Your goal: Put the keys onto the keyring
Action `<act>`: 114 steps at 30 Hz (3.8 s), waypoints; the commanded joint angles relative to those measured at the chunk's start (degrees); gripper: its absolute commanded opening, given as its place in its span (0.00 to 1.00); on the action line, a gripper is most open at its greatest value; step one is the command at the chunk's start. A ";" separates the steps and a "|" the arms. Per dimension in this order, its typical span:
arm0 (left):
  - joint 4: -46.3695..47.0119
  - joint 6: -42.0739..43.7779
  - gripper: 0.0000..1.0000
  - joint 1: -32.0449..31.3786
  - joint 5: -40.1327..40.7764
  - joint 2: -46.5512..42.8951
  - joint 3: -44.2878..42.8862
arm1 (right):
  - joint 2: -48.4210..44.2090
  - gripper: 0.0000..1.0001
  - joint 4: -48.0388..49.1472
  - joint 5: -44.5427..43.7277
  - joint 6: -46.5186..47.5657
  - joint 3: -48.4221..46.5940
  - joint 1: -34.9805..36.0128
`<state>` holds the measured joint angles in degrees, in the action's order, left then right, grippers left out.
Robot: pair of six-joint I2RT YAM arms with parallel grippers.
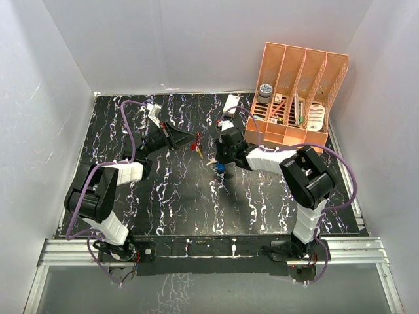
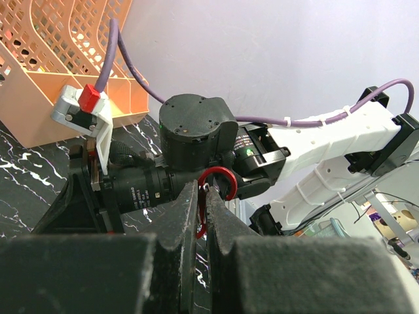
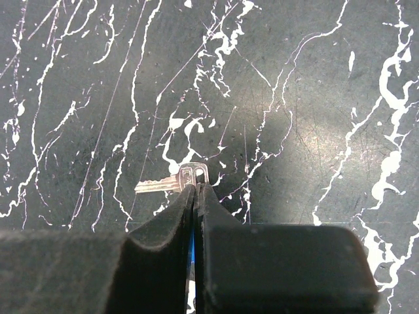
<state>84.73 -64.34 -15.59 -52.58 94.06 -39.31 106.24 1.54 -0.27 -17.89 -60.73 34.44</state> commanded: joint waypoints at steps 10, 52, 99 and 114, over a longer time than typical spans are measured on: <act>17.66 0.40 0.00 -0.15 -0.25 -2.36 -0.15 | -15.49 0.00 7.81 0.25 2.36 4.89 0.11; 17.62 -1.05 0.00 -0.91 -0.16 -2.35 -2.94 | -28.90 0.00 21.97 19.57 2.63 6.91 0.11; 17.58 -1.09 0.00 -2.43 0.99 0.01 -5.16 | -28.23 0.00 24.54 24.29 6.75 8.31 1.15; 17.63 -1.22 0.00 -2.51 1.03 0.13 -4.70 | -29.34 0.00 26.49 24.04 7.62 10.14 1.18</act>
<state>84.75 -65.25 -17.87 -52.07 94.48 -42.44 79.09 23.92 23.11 -11.42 -50.70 35.24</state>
